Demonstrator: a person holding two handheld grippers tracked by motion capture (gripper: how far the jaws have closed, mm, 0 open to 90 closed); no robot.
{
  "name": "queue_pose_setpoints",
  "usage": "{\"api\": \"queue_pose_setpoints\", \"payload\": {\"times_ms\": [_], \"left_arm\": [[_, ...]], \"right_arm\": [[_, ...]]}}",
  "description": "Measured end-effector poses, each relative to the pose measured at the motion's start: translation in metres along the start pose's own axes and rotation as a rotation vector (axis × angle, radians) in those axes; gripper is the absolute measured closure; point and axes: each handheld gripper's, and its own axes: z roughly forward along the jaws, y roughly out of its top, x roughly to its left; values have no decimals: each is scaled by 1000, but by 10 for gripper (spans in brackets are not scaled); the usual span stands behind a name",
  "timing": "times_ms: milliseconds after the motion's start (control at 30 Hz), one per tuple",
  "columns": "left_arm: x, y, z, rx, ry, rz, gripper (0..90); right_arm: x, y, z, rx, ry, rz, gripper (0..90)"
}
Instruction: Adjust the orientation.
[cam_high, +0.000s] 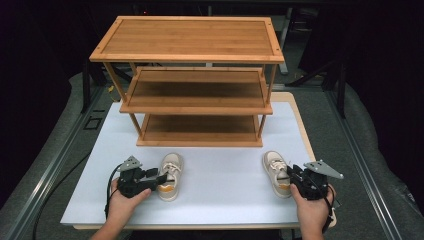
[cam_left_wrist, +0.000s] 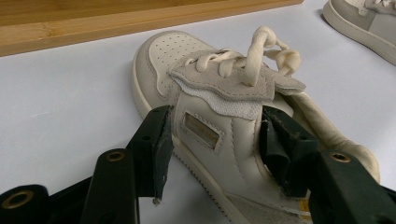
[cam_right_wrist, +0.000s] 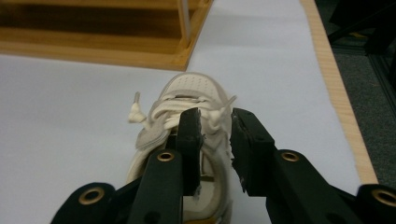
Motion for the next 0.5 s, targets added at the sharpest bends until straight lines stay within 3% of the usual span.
{"api": "queue_pose_setpoints", "payload": {"times_ms": [33, 133, 500], "left_arm": [[0, 0, 0, -1, 0, 0, 457], [0, 0, 0, -1, 0, 0, 457], [0, 0, 1, 1, -4, -6, 455]], "right_arm": [[4, -1, 4, 33, 1, -22, 709], [5, -3, 7, 50, -6, -32, 692], [-3, -7, 13, 66, 2, 2, 651]]}}
